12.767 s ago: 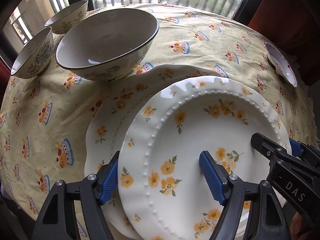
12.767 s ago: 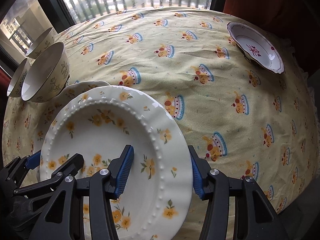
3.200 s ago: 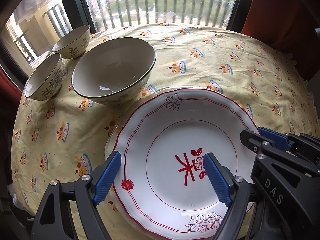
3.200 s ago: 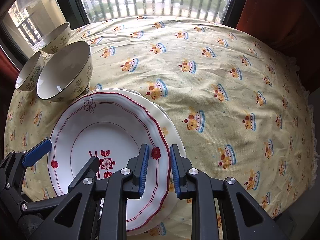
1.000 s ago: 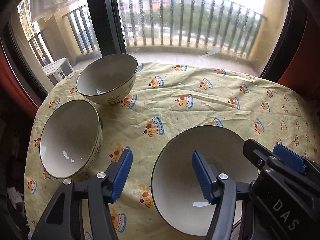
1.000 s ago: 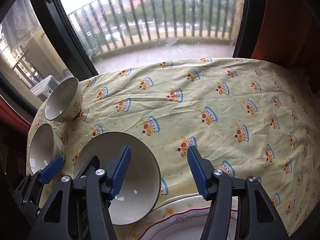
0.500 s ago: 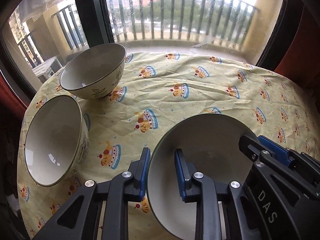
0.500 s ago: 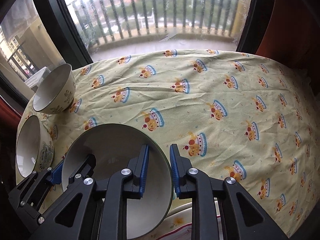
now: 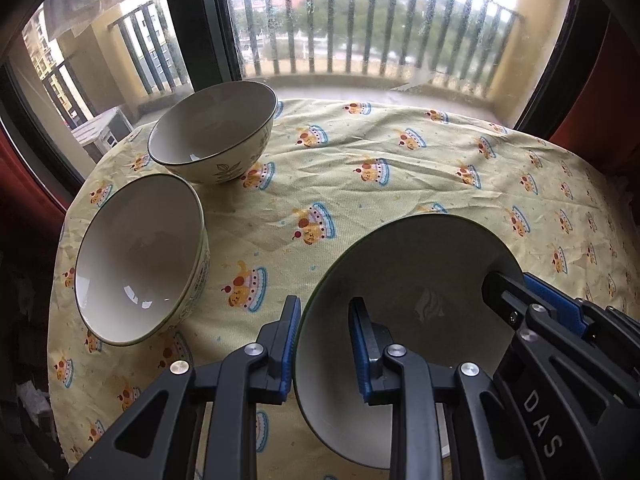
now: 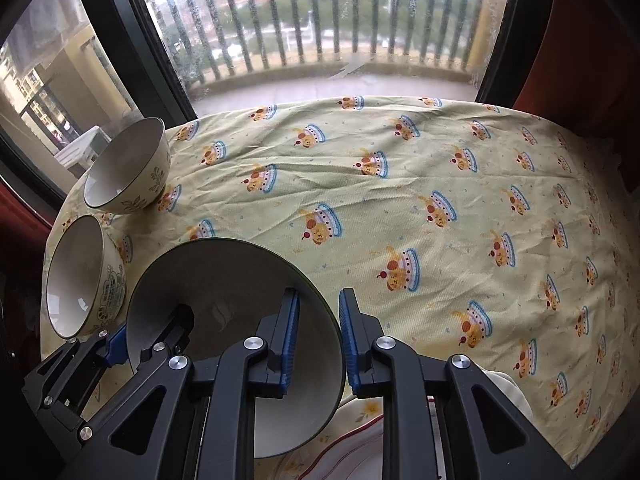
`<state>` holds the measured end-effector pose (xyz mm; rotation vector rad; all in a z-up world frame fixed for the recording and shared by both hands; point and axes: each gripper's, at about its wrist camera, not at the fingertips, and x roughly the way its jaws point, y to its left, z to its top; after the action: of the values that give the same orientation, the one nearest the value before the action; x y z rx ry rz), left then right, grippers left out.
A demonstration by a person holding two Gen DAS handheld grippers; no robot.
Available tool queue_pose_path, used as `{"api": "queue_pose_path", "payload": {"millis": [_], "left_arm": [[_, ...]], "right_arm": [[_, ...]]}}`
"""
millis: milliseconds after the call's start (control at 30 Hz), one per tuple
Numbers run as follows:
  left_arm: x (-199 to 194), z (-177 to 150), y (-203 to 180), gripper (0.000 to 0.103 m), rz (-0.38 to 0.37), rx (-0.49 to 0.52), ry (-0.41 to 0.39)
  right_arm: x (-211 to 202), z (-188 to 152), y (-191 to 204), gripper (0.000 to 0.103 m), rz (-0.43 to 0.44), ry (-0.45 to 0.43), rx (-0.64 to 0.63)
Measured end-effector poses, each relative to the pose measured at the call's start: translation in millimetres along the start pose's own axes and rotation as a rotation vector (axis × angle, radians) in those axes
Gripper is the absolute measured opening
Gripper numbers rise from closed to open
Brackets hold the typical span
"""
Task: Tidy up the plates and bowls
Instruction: 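Lift the large bowl with both grippers and carry it beside the plate stack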
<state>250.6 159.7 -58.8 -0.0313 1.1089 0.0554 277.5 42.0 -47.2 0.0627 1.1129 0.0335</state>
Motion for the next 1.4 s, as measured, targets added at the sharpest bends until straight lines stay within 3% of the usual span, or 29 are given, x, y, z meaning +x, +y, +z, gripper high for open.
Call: {"api": "queue_pose_path", "payload": {"millis": [500, 533, 567, 667, 767, 933, 1000, 1067, 1133, 1400], "left_arm": [[-43.5, -35.3, 25.5, 0.023, -0.036, 0.028, -0.026], [-46.4, -37.6, 28.6, 0.017, -0.083, 0.014, -0.032], [-49.2, -39.3, 31.1, 0.016, -0.089, 0.001, -0.034], [-52.3, -42.1, 36.4, 0.016, -0.051, 0.004, -0.056], [-44.4, -45.0, 40.1, 0.016, 0.007, -0.007, -0.062], [-36.9, -46.3, 39.4, 0.019, 0.038, 0.02, -0.07], [-33.5, -46.7, 41.4, 0.02, 0.046, 0.023, -0.065], [-30.9, -46.9, 45.2, 0.021, 0.044, 0.011, -0.055], [-27.7, -47.1, 47.7, 0.023, 0.046, 0.001, -0.045], [-18.2, -47.4, 44.1, 0.035, 0.043, 0.035, -0.03]], "right_arm": [[-45.9, -41.1, 26.2, 0.024, 0.01, -0.023, 0.004], [-48.7, -44.1, 26.6, 0.019, 0.043, -0.028, 0.012], [-51.9, -46.3, 26.1, 0.003, 0.098, -0.022, 0.04], [-58.5, -49.5, 37.0, 0.003, 0.054, -0.044, 0.004], [-48.8, -52.4, 39.0, 0.003, 0.074, -0.027, 0.015], [-38.6, -54.1, 37.2, 0.005, 0.041, -0.014, 0.012], [-33.1, -54.1, 36.1, 0.011, 0.009, 0.001, 0.006], [-30.4, -54.6, 32.8, 0.036, -0.011, -0.002, 0.009], [-28.1, -55.2, 29.0, 0.052, -0.021, -0.003, 0.019], [-8.3, -53.4, 23.5, 0.055, -0.01, 0.048, 0.044]]}}
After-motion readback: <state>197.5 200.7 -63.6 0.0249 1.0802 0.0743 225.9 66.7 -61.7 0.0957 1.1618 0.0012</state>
